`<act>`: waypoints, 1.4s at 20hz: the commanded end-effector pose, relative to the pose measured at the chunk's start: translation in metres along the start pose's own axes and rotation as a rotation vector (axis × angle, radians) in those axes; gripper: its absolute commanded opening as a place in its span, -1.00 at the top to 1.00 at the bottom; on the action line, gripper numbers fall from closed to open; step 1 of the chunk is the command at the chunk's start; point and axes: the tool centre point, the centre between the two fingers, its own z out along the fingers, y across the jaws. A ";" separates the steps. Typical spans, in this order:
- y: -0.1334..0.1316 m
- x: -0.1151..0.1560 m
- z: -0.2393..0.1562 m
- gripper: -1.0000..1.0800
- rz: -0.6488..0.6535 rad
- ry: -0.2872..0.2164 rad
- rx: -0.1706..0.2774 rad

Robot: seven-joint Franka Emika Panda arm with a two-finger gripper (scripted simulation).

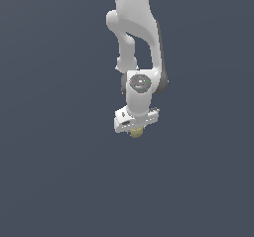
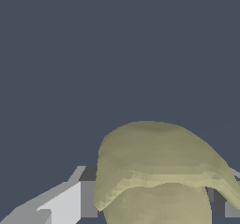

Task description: Pick up the object and move it to a goal position.

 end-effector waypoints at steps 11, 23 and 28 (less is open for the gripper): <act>0.062 0.016 -0.098 1.00 0.000 0.001 0.001; 0.101 0.028 -0.158 1.00 0.000 0.001 0.000; 0.103 0.030 -0.161 1.00 0.000 0.001 0.000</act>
